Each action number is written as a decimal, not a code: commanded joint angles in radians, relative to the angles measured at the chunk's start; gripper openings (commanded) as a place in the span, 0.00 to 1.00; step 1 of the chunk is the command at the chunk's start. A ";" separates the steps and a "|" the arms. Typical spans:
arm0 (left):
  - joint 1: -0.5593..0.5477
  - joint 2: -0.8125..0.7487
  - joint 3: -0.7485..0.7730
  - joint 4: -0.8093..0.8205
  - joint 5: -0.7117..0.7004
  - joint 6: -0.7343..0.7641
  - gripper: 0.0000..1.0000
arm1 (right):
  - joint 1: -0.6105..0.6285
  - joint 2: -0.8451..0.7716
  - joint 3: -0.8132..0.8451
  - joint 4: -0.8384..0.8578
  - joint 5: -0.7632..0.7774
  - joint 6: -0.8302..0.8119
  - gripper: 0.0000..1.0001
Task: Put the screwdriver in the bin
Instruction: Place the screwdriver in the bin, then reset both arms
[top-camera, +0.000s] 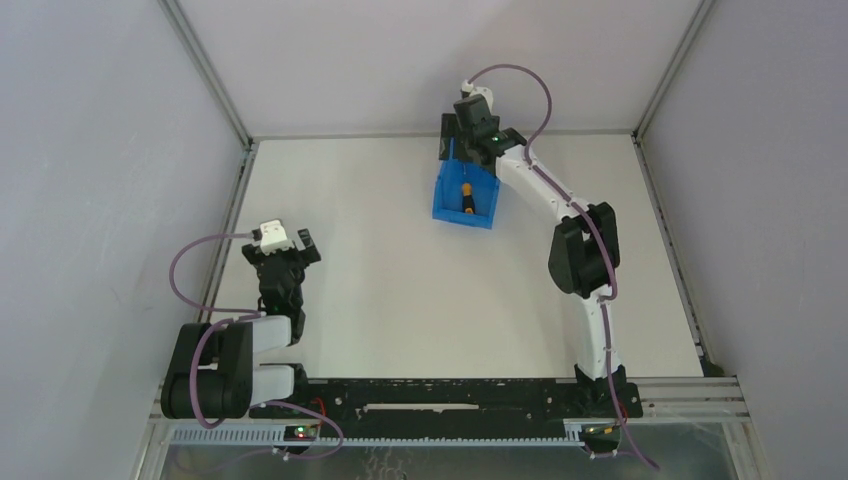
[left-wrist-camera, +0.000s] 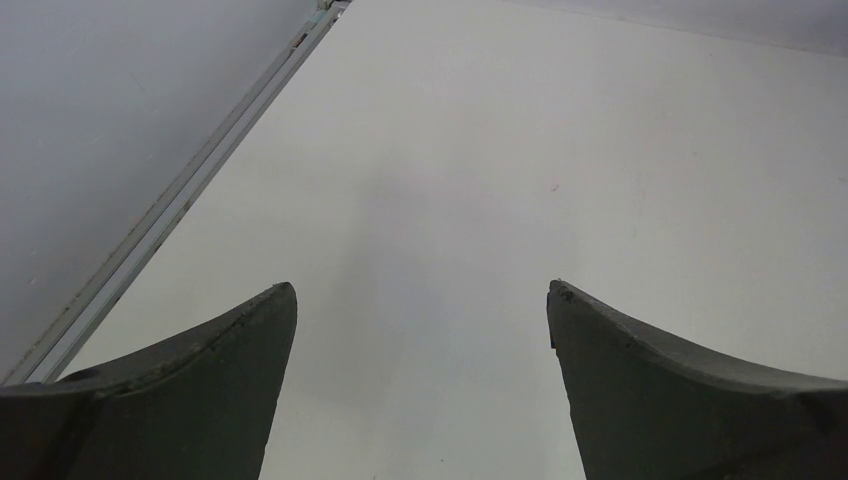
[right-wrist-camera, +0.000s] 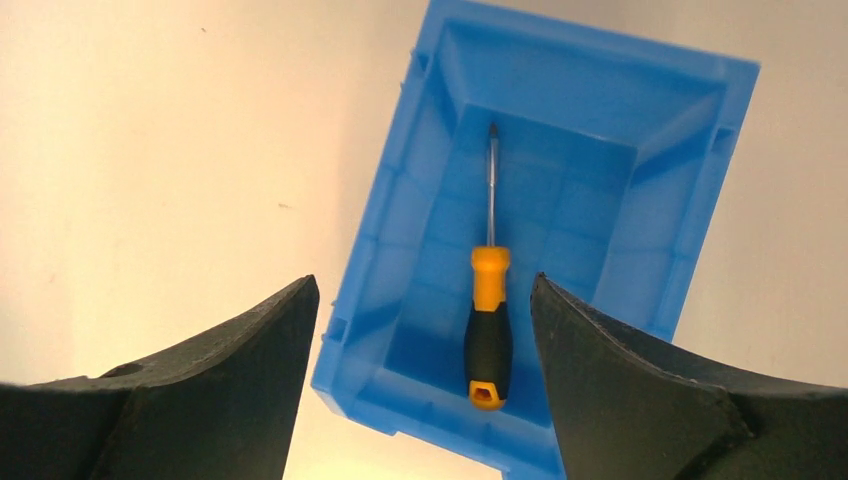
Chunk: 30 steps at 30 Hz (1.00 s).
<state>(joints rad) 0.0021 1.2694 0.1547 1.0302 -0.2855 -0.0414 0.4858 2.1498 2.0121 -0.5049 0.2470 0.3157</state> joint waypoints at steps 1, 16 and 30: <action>-0.005 -0.009 0.037 0.032 -0.014 0.025 1.00 | 0.012 -0.088 0.100 -0.062 0.024 -0.025 0.90; -0.005 -0.009 0.038 0.031 -0.014 0.025 1.00 | 0.020 -0.126 0.331 -0.182 0.029 -0.084 1.00; -0.005 -0.008 0.037 0.031 -0.014 0.025 1.00 | -0.032 -0.222 0.276 -0.193 -0.012 -0.174 1.00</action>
<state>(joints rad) 0.0021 1.2694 0.1547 1.0302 -0.2855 -0.0414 0.4858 2.0254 2.3024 -0.6868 0.2554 0.1825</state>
